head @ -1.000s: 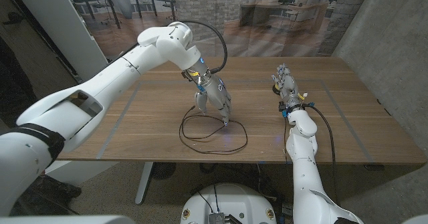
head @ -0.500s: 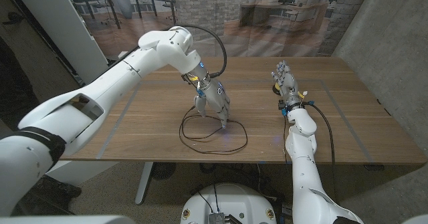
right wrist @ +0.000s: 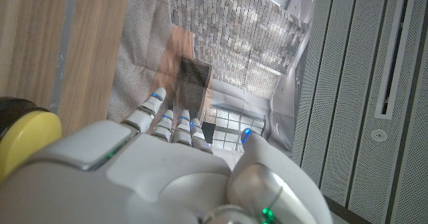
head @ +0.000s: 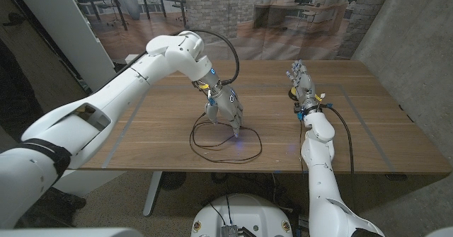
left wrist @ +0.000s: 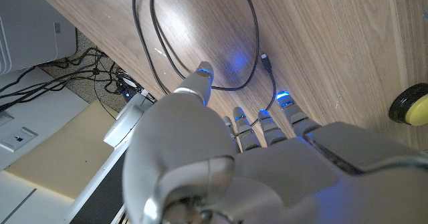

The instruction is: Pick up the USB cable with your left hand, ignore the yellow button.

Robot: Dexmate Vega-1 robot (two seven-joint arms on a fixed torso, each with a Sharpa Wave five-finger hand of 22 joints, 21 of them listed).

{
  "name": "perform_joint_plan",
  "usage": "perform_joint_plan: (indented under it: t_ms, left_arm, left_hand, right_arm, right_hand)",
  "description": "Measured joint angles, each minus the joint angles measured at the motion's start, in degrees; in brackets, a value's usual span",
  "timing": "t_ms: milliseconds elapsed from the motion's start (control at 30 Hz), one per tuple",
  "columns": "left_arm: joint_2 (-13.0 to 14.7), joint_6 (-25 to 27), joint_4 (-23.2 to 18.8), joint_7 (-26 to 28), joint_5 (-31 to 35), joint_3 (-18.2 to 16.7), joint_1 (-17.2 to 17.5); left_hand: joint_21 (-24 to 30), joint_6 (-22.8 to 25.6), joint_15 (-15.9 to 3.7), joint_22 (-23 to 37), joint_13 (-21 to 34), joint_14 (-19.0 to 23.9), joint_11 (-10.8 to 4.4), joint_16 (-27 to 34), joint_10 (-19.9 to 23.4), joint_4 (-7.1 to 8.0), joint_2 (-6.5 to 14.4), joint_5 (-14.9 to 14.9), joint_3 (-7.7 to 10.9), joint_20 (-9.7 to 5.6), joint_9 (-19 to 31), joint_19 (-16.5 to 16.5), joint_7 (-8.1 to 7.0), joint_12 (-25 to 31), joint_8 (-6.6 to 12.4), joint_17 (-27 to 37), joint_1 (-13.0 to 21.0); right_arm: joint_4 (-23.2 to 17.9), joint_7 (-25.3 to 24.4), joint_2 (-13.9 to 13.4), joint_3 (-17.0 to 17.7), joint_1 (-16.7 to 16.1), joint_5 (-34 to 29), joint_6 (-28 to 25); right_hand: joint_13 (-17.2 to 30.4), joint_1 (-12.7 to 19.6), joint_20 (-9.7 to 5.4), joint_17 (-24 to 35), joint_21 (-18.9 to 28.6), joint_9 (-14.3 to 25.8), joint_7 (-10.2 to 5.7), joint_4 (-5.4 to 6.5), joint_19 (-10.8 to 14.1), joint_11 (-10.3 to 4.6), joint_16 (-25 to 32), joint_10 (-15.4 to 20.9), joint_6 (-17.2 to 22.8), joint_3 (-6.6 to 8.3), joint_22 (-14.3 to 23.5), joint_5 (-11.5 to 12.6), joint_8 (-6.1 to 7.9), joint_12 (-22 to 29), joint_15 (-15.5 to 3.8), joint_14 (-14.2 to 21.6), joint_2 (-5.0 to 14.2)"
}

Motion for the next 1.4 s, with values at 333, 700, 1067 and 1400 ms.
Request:
perform_joint_plan:
  t_ms: [333,700,1067,1400]
  left_arm:
    - [-0.1,-0.06,-0.13,0.0,0.52,-0.3,0.6]
    - [0.08,-0.61,-0.14,0.0,1.03,-0.11,1.13]
    - [-0.05,-2.06,0.51,0.0,2.15,-0.3,1.83]
    - [-0.3,-2.49,1.39,0.0,3.1,-0.63,2.33]
  left_hand:
    - [-0.13,0.21,0.0,0.0,0.0,0.0,0.0,0.0,0.0,-0.25,0.3,0.0,-0.24,0.0,0.0,0.0,0.21,0.0,0.0,0.0,0.3]
    - [-0.22,0.62,0.0,0.0,-0.01,0.0,0.0,0.0,0.0,-0.25,0.52,0.0,-0.24,0.0,0.0,-0.01,-0.2,0.0,0.0,0.0,0.52]
    - [-0.22,0.92,0.0,0.0,-0.01,0.0,0.0,0.0,0.0,-0.49,0.98,0.0,-0.48,0.0,0.0,-0.01,0.11,-0.01,0.0,0.0,0.98]
    - [-0.22,1.23,0.0,-0.01,0.28,0.0,0.0,0.0,0.0,-0.48,0.98,0.0,-0.48,0.0,0.0,-0.01,-0.21,-0.01,0.0,0.0,0.98]
  right_arm:
    - [-0.14,0.4,-0.03,-0.42,0.15,0.28,1.03]
    - [-0.49,0.76,-0.03,-0.76,0.15,0.53,1.88]
    - [-0.73,0.8,0.01,-0.94,0.02,0.58,2.28]
    - [-0.77,0.78,0.05,-1.1,-0.03,0.58,2.52]
  right_hand:
    - [0.0,0.0,0.0,-0.12,0.0,0.0,-0.01,0.0,0.0,0.0,0.0,0.0,-0.01,0.0,0.0,0.0,0.0,0.0,0.0,-0.01,0.0]
    - [0.01,0.0,0.17,-0.12,0.0,0.0,-0.23,0.0,0.24,-0.21,0.0,0.2,0.21,0.0,0.0,0.0,0.0,0.0,0.0,-0.01,0.0]
    - [0.01,0.0,0.0,-0.12,0.0,0.0,-0.23,0.0,0.41,-0.41,0.0,0.4,0.2,0.0,0.0,0.23,0.0,0.0,-0.32,0.3,0.0]
    - [0.01,0.0,0.21,-0.12,0.0,0.0,-0.03,0.0,0.62,-0.18,0.0,0.63,0.41,0.0,0.0,0.23,0.0,0.0,-0.31,0.29,0.0]
